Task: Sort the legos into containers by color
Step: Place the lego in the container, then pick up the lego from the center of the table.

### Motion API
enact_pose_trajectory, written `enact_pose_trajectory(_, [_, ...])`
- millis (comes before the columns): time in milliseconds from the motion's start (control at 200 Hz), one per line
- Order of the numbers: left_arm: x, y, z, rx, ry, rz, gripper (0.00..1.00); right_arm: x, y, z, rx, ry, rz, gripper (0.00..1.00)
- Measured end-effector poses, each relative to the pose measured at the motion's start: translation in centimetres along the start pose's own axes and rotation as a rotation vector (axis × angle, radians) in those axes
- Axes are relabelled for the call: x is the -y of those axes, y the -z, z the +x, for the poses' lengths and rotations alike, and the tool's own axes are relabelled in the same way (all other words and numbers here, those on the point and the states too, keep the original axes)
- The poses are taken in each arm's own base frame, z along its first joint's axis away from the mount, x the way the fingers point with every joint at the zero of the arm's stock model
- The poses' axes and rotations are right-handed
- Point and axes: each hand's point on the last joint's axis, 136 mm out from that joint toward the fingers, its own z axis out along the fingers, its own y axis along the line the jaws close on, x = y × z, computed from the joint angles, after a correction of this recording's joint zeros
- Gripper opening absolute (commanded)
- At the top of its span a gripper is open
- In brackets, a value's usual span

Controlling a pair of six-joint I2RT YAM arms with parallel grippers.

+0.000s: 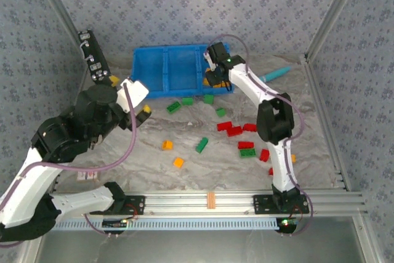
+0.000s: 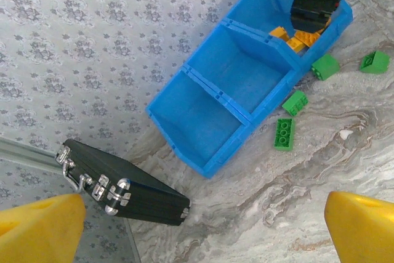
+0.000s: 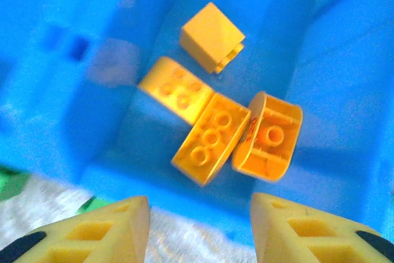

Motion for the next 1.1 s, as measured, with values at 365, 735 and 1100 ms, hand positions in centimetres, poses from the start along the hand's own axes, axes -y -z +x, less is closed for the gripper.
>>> enact_pose_trajectory(365, [-0.7,1.9,0.0,0.063,0.046,0.008,1.00,-15.5,10.1,6.4,0.043,0.105,-0.272,0.70])
enact_pose_trajectory(735, [-0.7,3.3,-0.2,0.116,0.058,0.028,1.00,-28.4,11.0,13.2,0.019,0.339,-0.514,0.97])
enact_pose_trajectory(1100, [-0.8,3.5,-0.2,0.120,0.063,0.030,1.00,-30.8,5.4,14.9,-0.060,0.475,-0.480,0.97])
